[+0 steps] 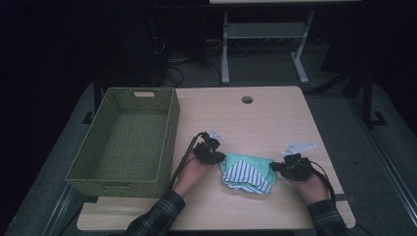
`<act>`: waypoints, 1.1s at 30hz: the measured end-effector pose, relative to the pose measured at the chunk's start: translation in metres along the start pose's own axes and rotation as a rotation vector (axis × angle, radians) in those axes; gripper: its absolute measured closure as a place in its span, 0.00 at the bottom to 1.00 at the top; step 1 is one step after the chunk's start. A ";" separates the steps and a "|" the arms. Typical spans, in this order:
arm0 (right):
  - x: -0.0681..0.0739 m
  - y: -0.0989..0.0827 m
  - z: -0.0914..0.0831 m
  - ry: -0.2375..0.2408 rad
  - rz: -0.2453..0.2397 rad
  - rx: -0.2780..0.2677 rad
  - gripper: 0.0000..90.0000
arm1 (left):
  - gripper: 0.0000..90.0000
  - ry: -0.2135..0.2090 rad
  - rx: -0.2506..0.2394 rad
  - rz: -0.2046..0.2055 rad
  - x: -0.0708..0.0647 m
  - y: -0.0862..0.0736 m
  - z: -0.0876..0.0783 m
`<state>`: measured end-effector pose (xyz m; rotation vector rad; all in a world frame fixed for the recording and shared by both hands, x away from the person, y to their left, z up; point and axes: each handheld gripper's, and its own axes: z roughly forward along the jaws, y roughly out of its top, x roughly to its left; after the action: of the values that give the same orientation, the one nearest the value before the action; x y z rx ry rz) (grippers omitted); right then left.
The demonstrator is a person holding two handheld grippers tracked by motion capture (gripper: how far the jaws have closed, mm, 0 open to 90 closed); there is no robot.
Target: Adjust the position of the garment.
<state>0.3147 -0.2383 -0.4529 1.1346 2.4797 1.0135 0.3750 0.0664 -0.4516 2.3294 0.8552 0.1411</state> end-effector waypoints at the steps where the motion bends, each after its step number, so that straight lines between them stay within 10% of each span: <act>1: -0.002 0.001 -0.002 -0.001 -0.002 -0.013 1.00 | 0.87 0.000 -0.001 0.000 0.000 -0.001 -0.003; 15: -0.033 0.018 0.015 -0.028 0.007 -0.038 1.00 | 0.41 -0.007 -0.003 0.013 -0.018 -0.017 -0.019; 33: -0.031 0.014 0.024 0.031 0.001 0.010 1.00 | 0.25 -0.049 -0.030 0.028 -0.035 -0.031 -0.042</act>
<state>0.3545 -0.2433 -0.4633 1.1310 2.5109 1.0273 0.3177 0.0856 -0.4331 2.3079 0.7913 0.1073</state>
